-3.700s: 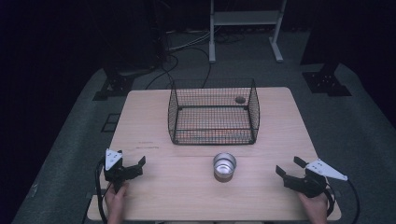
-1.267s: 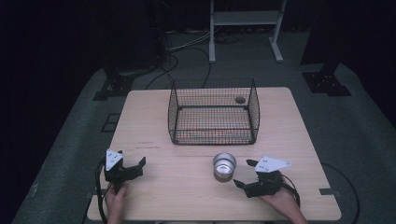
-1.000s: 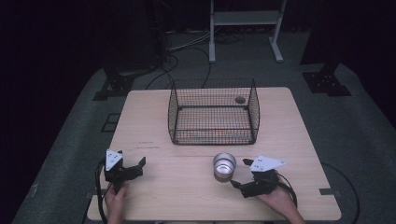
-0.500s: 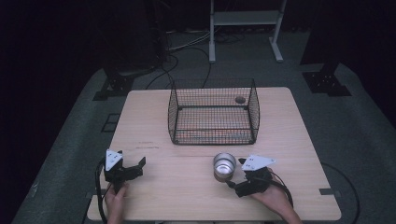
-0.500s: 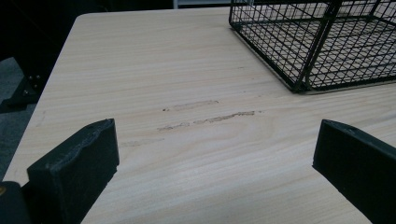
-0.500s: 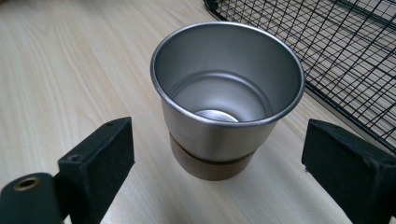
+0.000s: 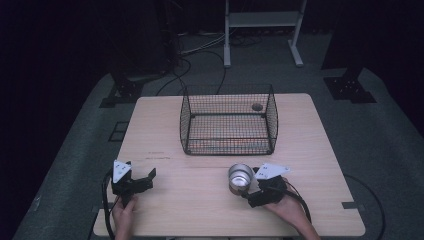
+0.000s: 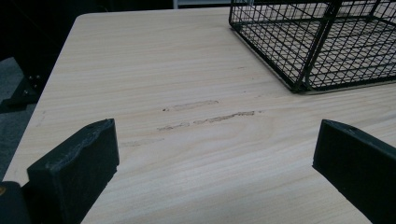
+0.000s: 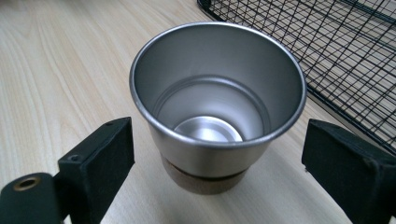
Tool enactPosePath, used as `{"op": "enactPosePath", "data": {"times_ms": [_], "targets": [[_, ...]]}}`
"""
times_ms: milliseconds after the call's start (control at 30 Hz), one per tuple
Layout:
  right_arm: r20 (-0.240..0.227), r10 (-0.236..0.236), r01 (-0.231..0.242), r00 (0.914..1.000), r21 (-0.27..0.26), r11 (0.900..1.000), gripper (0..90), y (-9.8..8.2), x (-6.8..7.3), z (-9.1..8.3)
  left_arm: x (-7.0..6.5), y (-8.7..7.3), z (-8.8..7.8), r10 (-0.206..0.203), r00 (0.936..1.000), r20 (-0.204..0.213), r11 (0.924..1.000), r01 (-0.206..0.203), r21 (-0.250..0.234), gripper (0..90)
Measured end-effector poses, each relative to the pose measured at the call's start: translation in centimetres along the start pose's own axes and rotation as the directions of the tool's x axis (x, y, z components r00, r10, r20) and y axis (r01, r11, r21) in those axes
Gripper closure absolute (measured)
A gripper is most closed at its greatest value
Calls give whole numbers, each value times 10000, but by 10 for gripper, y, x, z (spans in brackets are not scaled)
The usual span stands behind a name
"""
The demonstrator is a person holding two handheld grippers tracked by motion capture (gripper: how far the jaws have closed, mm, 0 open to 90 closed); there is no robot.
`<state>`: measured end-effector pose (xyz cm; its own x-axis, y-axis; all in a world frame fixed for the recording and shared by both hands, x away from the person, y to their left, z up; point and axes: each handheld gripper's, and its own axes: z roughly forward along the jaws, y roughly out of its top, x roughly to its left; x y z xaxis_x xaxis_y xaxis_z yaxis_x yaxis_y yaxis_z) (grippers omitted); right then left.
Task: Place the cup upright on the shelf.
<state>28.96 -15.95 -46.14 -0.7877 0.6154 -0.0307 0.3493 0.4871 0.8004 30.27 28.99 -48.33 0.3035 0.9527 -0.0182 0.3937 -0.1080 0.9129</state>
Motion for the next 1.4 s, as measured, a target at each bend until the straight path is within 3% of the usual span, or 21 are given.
{"op": "enactPosePath", "data": {"times_ms": [333,867,1133,1400], "targets": [[-146,184,-184,9997,16,9998,87,3,-2,10,0,0,0,6,10000,2,10000,-6,-6,0],[-206,-33,34,9998,66,10000,87,13,0,19,0,0,0,-6,10000,3,10000,6,-7,0],[-220,-19,22,9998,129,9999,159,15,-1,22,0,0,0,-17,10000,4,10000,17,-24,0],[-255,-61,65,9997,150,9999,173,15,-1,20,0,0,0,-20,10000,8,10000,20,-15,0]]}}
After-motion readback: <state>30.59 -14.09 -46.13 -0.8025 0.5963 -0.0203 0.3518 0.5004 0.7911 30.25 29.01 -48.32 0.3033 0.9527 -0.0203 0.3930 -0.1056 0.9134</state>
